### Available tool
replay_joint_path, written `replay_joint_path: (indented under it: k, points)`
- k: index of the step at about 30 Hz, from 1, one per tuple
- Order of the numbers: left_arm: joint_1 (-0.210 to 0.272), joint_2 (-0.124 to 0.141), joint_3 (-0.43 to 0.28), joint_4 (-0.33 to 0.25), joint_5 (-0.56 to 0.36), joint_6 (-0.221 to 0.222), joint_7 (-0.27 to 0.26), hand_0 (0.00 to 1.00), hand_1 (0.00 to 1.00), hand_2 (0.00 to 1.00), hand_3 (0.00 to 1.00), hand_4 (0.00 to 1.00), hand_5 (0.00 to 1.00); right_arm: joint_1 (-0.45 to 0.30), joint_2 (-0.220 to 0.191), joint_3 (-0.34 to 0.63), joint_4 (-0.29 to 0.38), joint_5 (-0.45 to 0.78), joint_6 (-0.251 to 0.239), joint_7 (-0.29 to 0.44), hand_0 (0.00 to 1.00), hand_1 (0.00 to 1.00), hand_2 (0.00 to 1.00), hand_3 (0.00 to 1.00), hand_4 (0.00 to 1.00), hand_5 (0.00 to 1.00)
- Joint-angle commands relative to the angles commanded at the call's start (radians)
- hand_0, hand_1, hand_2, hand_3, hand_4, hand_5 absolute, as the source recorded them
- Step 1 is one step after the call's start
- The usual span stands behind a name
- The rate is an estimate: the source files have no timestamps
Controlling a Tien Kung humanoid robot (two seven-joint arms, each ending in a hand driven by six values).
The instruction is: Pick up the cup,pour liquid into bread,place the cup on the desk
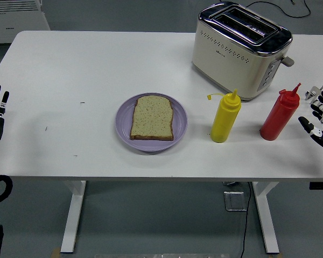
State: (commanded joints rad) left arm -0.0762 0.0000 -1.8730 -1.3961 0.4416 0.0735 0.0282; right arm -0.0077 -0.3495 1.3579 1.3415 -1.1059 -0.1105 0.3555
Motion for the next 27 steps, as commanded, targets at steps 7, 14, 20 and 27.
replay_joint_path:
  k: [7, 14, 20, 27]
  points:
    - [-0.001, 0.000, -0.004, 0.001, 0.000, 0.002, 0.001, 0.781, 0.738, 0.731, 0.688, 0.573, 0.993, 0.056, 0.033, -0.055, -0.027, -0.005, -0.032, -0.007, 0.986, 0.931, 0.998, 0.998, 0.959, 0.367]
    - [0.000, 0.000, -0.006, 0.003, 0.001, 0.007, 0.003, 0.781, 0.737, 0.731, 0.687, 0.572, 0.995, 0.135, 0.090, -0.123, -0.095, -0.051, -0.111, -0.019, 0.979, 0.926, 0.996, 0.998, 0.958, 0.368]
    - [0.001, 0.000, -0.008, 0.003, 0.001, 0.008, 0.003, 0.781, 0.737, 0.729, 0.685, 0.574, 0.998, 0.172, 0.113, -0.150, -0.132, -0.053, -0.171, -0.044, 0.962, 0.905, 0.970, 0.998, 0.959, 0.370]
    - [0.002, 0.000, -0.008, 0.003, 0.001, 0.008, 0.003, 0.782, 0.737, 0.729, 0.686, 0.573, 0.997, 0.201, 0.127, -0.174, -0.157, -0.022, -0.241, -0.060, 0.875, 0.827, 0.851, 0.962, 0.963, 0.371]
